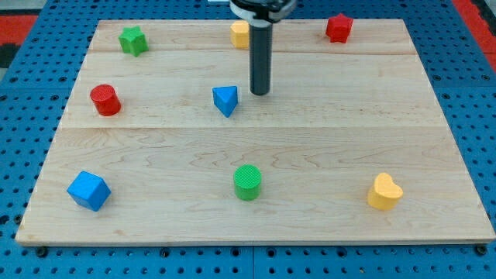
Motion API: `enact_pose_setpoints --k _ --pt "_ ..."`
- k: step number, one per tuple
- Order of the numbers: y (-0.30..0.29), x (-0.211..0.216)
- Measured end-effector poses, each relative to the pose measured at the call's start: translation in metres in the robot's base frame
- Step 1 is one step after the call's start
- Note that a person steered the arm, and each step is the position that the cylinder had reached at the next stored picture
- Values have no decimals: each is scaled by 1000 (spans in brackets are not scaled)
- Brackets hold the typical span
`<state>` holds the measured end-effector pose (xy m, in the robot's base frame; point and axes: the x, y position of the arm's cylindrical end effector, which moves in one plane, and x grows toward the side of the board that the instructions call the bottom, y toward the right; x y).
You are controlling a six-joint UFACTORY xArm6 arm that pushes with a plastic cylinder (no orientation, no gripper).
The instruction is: Move blue triangle closer to the red circle
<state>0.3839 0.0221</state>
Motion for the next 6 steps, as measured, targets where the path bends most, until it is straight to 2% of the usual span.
enact_pose_setpoints --k 3,4,5,6 --pt "-150 2" --pt "-144 3" --pt "-139 68" --pt "-164 145"
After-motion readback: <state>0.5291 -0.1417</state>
